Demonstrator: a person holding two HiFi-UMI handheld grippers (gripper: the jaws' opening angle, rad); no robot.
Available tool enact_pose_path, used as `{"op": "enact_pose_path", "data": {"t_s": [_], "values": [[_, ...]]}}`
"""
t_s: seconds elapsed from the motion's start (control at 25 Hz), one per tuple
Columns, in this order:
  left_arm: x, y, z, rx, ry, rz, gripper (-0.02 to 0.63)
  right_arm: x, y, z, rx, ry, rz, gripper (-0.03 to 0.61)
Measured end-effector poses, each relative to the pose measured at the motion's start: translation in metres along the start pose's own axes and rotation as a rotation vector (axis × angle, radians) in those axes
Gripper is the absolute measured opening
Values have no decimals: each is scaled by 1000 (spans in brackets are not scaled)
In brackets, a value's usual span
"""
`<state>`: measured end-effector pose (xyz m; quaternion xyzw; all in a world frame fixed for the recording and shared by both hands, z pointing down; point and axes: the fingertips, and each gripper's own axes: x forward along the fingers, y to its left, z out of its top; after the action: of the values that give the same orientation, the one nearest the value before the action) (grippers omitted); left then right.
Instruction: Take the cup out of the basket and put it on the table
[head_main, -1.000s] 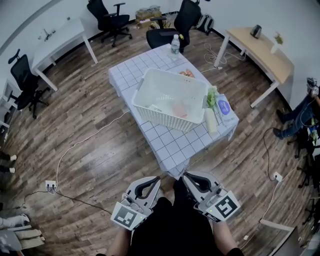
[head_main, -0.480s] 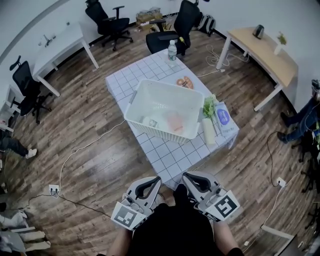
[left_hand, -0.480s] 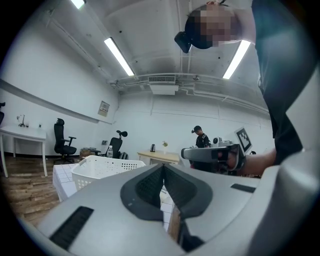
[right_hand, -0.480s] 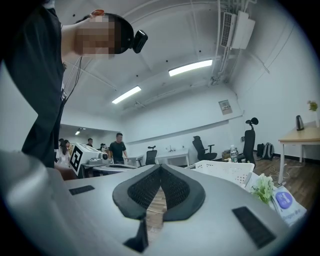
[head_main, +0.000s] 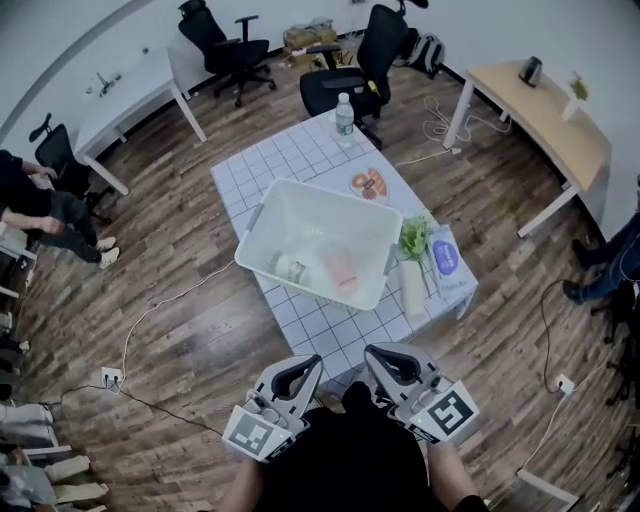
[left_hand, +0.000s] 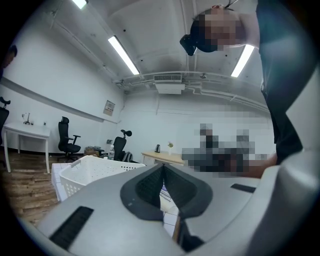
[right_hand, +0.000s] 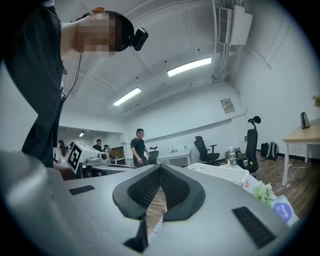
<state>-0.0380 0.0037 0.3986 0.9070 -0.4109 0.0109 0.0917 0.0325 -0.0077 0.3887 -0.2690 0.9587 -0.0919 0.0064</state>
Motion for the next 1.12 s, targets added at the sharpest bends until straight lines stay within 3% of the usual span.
{"op": "enact_pose_path", "data": {"t_s": [0.44,1.12], "values": [[36,-4,-8,-24,30,50,9,-8,-35,-9,40,18,46,23],[21,49,-1,-12,58,26,9,15,-20,-10,34,32,-37,23]]}}
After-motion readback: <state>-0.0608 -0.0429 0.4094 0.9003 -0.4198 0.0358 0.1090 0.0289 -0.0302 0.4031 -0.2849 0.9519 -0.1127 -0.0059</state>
